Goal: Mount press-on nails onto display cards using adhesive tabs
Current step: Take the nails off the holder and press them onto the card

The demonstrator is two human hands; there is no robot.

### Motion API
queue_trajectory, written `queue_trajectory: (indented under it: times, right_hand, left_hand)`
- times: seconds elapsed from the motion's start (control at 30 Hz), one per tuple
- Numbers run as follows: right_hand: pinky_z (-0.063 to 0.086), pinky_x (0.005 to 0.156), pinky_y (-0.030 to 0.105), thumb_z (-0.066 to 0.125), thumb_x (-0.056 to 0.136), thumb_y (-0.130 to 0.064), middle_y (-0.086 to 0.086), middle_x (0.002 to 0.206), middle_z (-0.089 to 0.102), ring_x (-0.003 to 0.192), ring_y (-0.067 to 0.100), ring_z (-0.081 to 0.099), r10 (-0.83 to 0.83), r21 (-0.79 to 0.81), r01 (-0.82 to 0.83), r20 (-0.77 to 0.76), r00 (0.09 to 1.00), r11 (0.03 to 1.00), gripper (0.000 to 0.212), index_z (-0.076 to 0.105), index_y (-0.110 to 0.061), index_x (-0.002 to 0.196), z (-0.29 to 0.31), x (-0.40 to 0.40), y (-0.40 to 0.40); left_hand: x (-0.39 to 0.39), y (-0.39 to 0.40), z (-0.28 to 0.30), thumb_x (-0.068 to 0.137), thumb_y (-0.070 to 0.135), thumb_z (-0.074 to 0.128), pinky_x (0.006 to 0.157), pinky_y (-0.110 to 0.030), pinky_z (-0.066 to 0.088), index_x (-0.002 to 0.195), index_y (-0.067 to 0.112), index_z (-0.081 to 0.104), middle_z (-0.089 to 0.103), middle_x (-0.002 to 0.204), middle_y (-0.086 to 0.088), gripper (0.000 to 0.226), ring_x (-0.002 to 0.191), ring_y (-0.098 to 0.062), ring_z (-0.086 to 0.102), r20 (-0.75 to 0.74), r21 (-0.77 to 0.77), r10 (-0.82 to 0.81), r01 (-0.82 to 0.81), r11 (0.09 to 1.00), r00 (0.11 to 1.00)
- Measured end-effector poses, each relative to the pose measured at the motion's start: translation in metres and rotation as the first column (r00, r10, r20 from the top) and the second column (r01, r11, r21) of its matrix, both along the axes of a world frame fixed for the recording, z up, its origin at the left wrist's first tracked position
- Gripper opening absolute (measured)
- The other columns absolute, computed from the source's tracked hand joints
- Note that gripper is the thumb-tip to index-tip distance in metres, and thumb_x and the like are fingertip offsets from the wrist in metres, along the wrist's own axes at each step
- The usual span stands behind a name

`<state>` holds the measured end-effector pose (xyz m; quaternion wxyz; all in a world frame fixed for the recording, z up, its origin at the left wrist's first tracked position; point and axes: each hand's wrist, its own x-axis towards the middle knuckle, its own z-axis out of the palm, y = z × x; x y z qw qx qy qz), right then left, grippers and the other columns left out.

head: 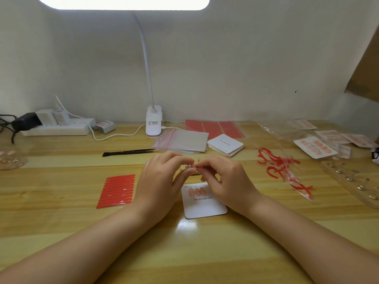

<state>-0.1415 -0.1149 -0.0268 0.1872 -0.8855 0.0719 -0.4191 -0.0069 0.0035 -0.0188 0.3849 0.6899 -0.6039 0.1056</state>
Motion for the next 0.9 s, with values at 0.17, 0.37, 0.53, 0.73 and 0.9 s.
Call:
queue_trajectory:
  times: [0.17,0.37,0.53,0.73,0.9]
  right_hand:
    - [0.050,0.066,0.025,0.065,0.089,0.000,0.000,0.079,0.066,0.068,0.012,0.063,0.010,0.009,-0.010,0.002,1.000,1.000,0.008,0.069,-0.005,0.093,0.0001,-0.0002,0.0002]
    - [0.051,0.066,0.031,0.065,0.089,0.001,0.004,0.077,0.065,0.069,0.016,0.062,0.006,0.029,-0.006,-0.004,1.000,1.000,0.006,0.069,-0.002,0.093,-0.0001,0.0001,0.0006]
    - [0.051,0.066,0.031,0.064,0.089,0.001,0.003,0.077,0.065,0.068,0.015,0.062,0.008,0.036,-0.008,-0.011,1.000,0.999,0.005,0.068,-0.001,0.092,0.0006,0.0003,0.0012]
    - [0.050,0.066,0.025,0.063,0.089,0.001,-0.004,0.078,0.061,0.069,0.015,0.062,0.026,0.021,-0.026,-0.019,0.999,0.999,0.005,0.068,0.000,0.091,0.0015,0.0007,0.0016]
    - [0.051,0.066,0.025,0.061,0.089,0.003,0.002,0.080,0.063,0.069,0.016,0.062,0.037,0.016,-0.037,-0.029,0.999,0.999,0.007,0.067,0.001,0.092,0.0012,0.0011,0.0019]
  left_hand:
    - [0.0000,-0.0006,0.0000,0.090,0.034,0.054,0.084,-0.047,0.046,0.103,0.016,0.072,0.067,0.101,0.002,0.029,0.098,-0.024,0.060,-0.011,0.006,0.004,-0.004,1.000,1.000]
    - [0.0008,-0.0009,-0.0001,0.093,0.042,0.048,0.085,-0.046,0.045,0.102,0.018,0.072,0.067,0.101,0.004,0.035,0.098,-0.022,0.060,-0.028,0.012,0.002,-0.002,1.000,1.000]
    - [0.0013,-0.0012,0.0000,0.093,0.046,0.044,0.083,-0.044,0.045,0.101,0.019,0.072,0.067,0.099,0.006,0.039,0.096,-0.020,0.060,-0.037,0.016,-0.006,0.007,1.000,0.999]
    - [0.0033,-0.0043,-0.0020,0.094,0.030,0.046,0.081,-0.047,0.045,0.096,0.015,0.072,0.068,0.095,0.003,0.030,0.092,-0.022,0.061,-0.061,0.009,0.008,-0.007,1.000,0.998]
    - [0.0051,-0.0055,-0.0041,0.095,0.029,0.043,0.078,-0.048,0.047,0.091,0.010,0.071,0.068,0.091,0.001,0.034,0.089,-0.024,0.062,-0.091,0.000,-0.006,0.006,1.000,0.996]
